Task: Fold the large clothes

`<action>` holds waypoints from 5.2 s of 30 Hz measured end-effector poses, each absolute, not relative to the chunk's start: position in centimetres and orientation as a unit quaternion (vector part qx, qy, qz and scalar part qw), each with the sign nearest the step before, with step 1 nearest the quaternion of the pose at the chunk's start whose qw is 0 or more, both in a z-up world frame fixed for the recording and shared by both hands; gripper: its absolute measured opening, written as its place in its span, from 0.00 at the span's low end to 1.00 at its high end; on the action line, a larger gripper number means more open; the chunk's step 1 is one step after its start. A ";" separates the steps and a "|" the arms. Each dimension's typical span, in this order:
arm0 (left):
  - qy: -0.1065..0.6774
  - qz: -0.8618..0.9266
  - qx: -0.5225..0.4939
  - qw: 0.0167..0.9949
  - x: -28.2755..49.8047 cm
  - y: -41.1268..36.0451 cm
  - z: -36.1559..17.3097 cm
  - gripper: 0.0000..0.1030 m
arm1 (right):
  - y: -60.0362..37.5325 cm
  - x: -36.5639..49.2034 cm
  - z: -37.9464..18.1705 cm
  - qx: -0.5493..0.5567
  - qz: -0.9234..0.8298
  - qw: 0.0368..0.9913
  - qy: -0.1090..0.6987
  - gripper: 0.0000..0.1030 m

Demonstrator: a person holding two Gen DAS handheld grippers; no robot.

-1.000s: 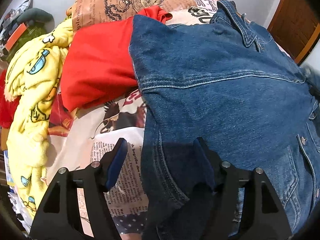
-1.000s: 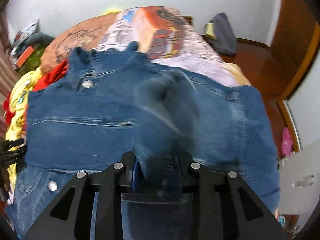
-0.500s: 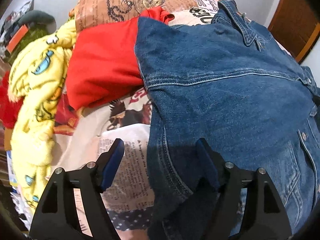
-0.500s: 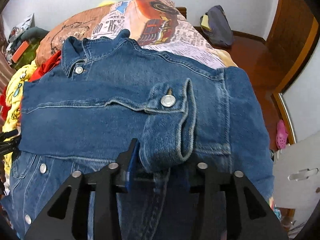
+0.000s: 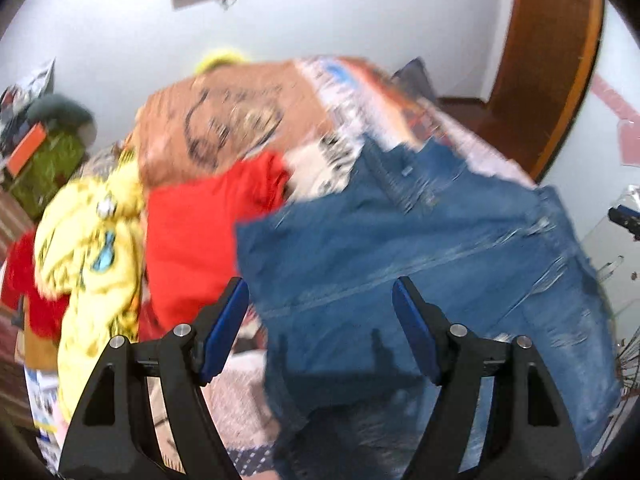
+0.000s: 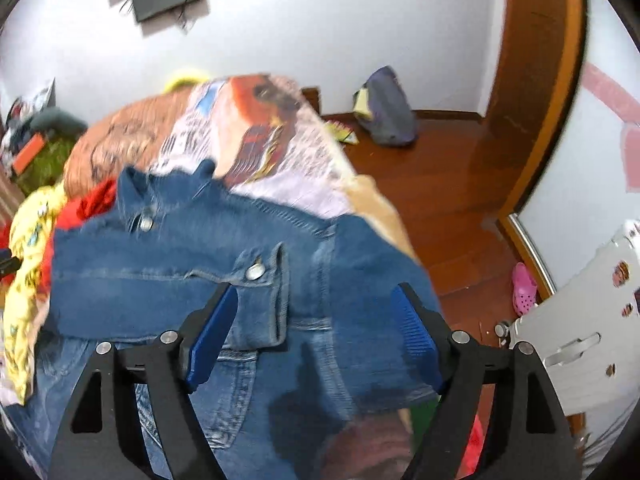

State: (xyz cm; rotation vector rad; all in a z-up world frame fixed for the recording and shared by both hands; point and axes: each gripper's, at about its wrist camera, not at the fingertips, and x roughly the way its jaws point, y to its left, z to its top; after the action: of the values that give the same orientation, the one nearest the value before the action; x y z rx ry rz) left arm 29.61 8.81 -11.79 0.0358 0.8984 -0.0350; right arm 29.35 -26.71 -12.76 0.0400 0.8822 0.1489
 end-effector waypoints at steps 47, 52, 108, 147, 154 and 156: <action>0.477 -0.087 0.007 0.875 31.8 -0.9 -17.3 0.87 | -37.1 30.6 -16.1 0.210 -0.012 0.883 0.420 0.11; 0.462 -0.088 0.002 0.883 30.8 -0.1 -16.2 0.87 | -32.0 30.7 -10.3 0.175 0.061 0.910 0.372 0.10; 0.461 -0.280 0.292 0.790 41.4 -32.2 -22.8 0.63 | -35.2 27.4 -21.3 0.138 0.019 0.868 0.476 0.52; 0.508 -0.078 0.107 0.851 30.8 -1.7 -22.0 0.54 | -25.7 29.7 -21.7 0.075 0.125 0.835 0.531 0.61; 0.454 -0.087 0.204 0.863 31.2 -5.3 -19.7 0.67 | -24.7 29.2 -20.2 0.041 0.115 0.846 0.519 0.61; 0.448 -0.099 0.227 0.859 31.8 -6.7 -19.5 0.67 | -24.6 29.1 -19.7 0.047 0.121 0.848 0.514 0.61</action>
State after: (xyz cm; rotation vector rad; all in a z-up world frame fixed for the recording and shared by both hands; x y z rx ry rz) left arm 31.83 -6.74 -19.52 0.4773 0.9403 -0.2071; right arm 29.13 -24.56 -19.71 0.0983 1.0845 0.2552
